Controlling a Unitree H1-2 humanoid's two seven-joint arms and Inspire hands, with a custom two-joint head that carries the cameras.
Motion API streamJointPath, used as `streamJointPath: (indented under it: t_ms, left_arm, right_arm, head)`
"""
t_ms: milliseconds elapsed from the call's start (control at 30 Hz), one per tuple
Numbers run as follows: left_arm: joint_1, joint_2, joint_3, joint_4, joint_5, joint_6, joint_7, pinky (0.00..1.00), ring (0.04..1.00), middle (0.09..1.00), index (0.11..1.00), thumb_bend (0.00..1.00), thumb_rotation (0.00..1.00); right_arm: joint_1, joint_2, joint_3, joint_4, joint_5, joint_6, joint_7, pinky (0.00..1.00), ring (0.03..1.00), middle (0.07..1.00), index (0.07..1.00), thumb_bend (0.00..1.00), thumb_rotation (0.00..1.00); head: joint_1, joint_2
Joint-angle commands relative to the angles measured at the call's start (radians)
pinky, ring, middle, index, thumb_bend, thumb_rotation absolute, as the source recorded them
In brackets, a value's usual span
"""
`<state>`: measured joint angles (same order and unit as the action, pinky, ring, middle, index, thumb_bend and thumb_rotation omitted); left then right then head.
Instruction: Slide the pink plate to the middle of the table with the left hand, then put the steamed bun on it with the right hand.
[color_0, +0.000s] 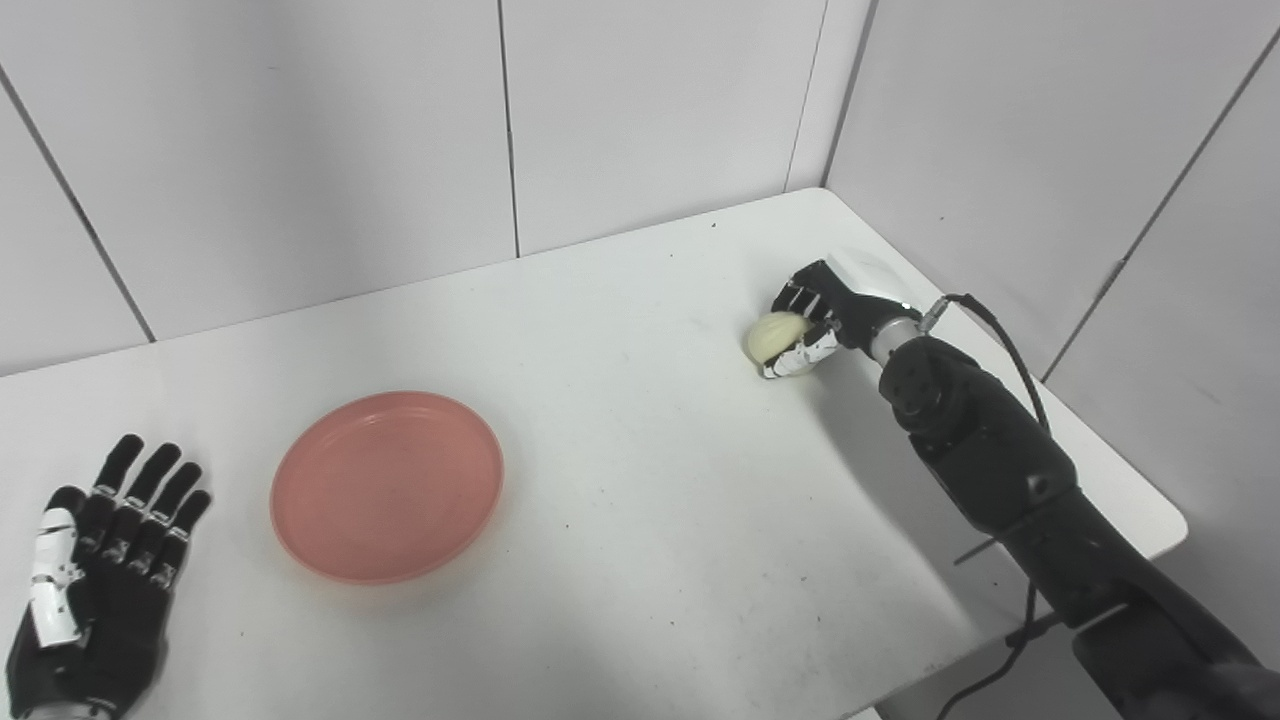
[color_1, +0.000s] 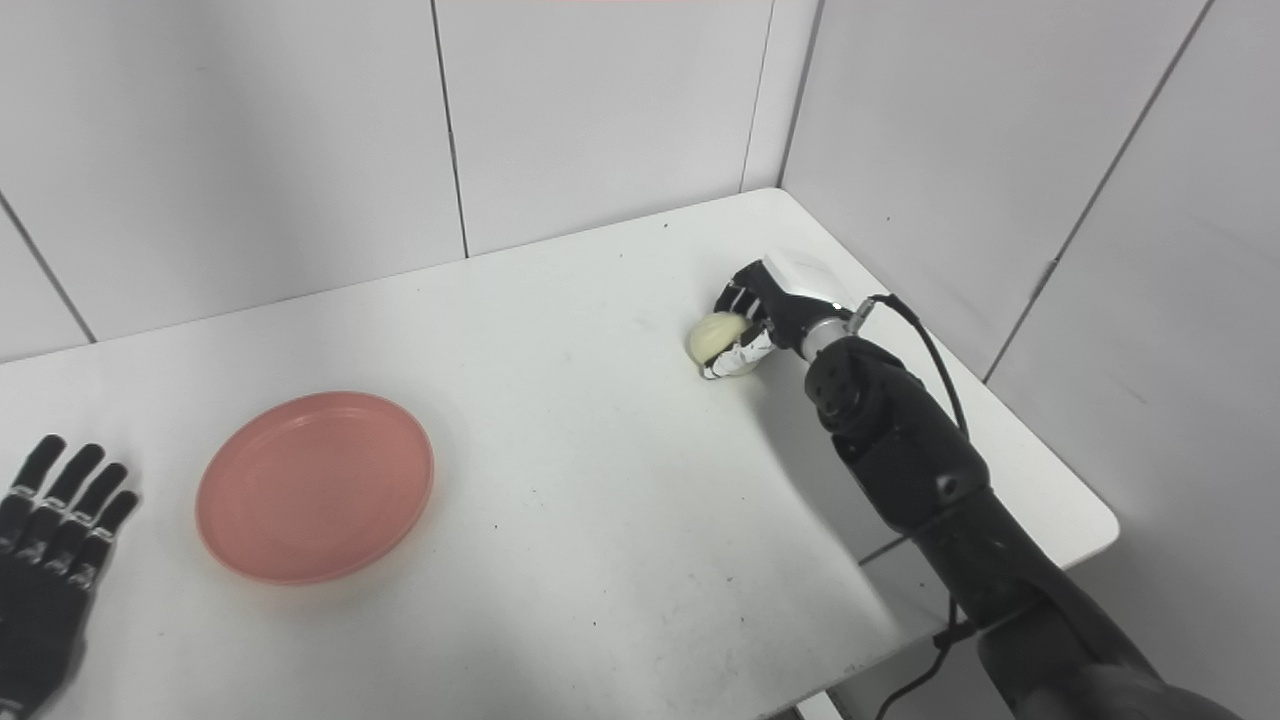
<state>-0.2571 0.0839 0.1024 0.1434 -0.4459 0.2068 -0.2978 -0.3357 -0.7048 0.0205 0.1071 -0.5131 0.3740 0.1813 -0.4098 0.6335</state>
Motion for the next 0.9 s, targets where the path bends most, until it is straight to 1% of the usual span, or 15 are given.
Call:
streamJointPath:
  t_ms: [0,33,67,100,133,167,200,233,267,367,533,600,733,833,867]
  left_arm:
    - [0.024,-0.018,-0.019,0.002,0.031,-0.002,0.017,0.97,0.93,0.916,0.914,0.39,1.0]
    - [0.025,-0.021,-0.022,0.003,0.035,-0.007,0.018,0.97,0.931,0.917,0.918,0.39,1.0]
    - [0.029,-0.026,-0.027,-0.003,0.045,-0.007,0.027,0.97,0.931,0.917,0.919,0.39,1.0]
    - [0.032,-0.03,-0.03,-0.007,0.052,-0.006,0.034,0.95,0.924,0.909,0.909,0.39,1.0]
    - [0.036,-0.035,-0.036,-0.014,0.061,-0.005,0.04,0.95,0.922,0.907,0.905,0.39,1.0]
    - [0.039,-0.039,-0.042,-0.02,0.07,-0.006,0.045,0.95,0.925,0.91,0.908,0.39,1.0]
    - [0.043,-0.045,-0.049,-0.026,0.081,-0.007,0.051,0.96,0.927,0.913,0.912,0.38,1.0]
    - [0.048,-0.049,-0.056,-0.035,0.089,-0.005,0.057,0.95,0.929,0.916,0.916,0.38,1.0]
    - [0.052,-0.054,-0.062,-0.041,0.097,-0.005,0.061,0.96,0.934,0.921,0.922,0.37,1.0]
    - [0.067,-0.075,-0.08,-0.058,0.124,-0.002,0.077,0.97,0.944,0.932,0.932,0.37,1.0]
    - [0.071,-0.1,-0.098,-0.067,0.153,0.001,0.107,0.98,0.943,0.936,0.939,0.36,1.0]
    - [0.071,-0.112,-0.103,-0.07,0.162,0.004,0.119,0.98,0.94,0.933,0.936,0.36,1.0]
    - [0.067,-0.131,-0.117,-0.071,0.188,0.003,0.137,0.98,0.938,0.934,0.943,0.35,1.0]
    - [0.063,-0.141,-0.125,-0.064,0.204,0.004,0.146,0.98,0.939,0.937,0.946,0.35,1.0]
    - [0.061,-0.145,-0.127,-0.06,0.211,0.002,0.15,0.98,0.939,0.937,0.945,0.34,1.0]
  right_arm:
    - [-0.038,-0.041,-0.023,-0.097,-0.012,0.029,0.009,0.44,0.498,0.545,0.491,0.5,0.13]
    - [-0.038,-0.042,-0.021,-0.118,-0.016,0.035,0.016,0.44,0.49,0.538,0.491,0.5,0.13]
    - [-0.041,-0.04,-0.017,-0.146,-0.018,0.033,0.024,0.44,0.488,0.537,0.491,0.5,0.13]
    - [-0.043,-0.04,-0.014,-0.161,-0.02,0.03,0.03,0.42,0.477,0.529,0.491,0.5,0.12]
    - [-0.047,-0.037,-0.011,-0.179,-0.022,0.032,0.038,0.42,0.474,0.527,0.491,0.5,0.12]
    - [-0.051,-0.035,-0.004,-0.2,-0.03,0.038,0.047,0.42,0.471,0.526,0.491,0.5,0.12]
    - [-0.056,-0.032,0.001,-0.217,-0.037,0.043,0.056,0.41,0.468,0.524,0.491,0.5,0.12]
    - [-0.061,-0.027,0.007,-0.233,-0.041,0.049,0.066,0.41,0.464,0.523,0.49,0.5,0.12]
    - [-0.067,-0.022,0.011,-0.246,-0.042,0.05,0.078,0.41,0.459,0.52,0.49,0.5,0.12]
    - [-0.091,-0.01,0.036,-0.237,-0.025,0.004,0.102,0.41,0.457,0.517,0.49,0.5,0.12]
    - [-0.122,0.007,0.073,-0.215,-0.008,-0.069,0.115,0.42,0.47,0.524,0.49,0.5,0.12]
    - [-0.129,0.011,0.084,-0.211,-0.01,-0.087,0.118,0.42,0.471,0.523,0.49,0.5,0.12]
    - [-0.16,0.041,0.123,-0.233,-0.021,-0.091,0.139,0.41,0.467,0.522,0.49,0.5,0.13]
    - [-0.181,0.066,0.145,-0.261,-0.017,-0.076,0.167,0.4,0.46,0.516,0.49,0.5,0.13]
    - [-0.19,0.077,0.157,-0.273,-0.021,-0.066,0.18,0.4,0.457,0.514,0.49,0.5,0.13]
  head:
    - [0.018,0.002]
    - [0.018,0.002]
    - [0.039,0.006]
    - [0.043,0.006]
    - [0.069,0.01]
    - [0.073,0.01]
    - [0.101,0.013]
    - [0.101,0.013]
    - [0.124,0.015]
    - [0.177,0.021]
    - [0.231,0.03]
    - [0.253,0.035]
    - [0.306,0.044]
    - [0.325,0.047]
    - [0.345,0.051]
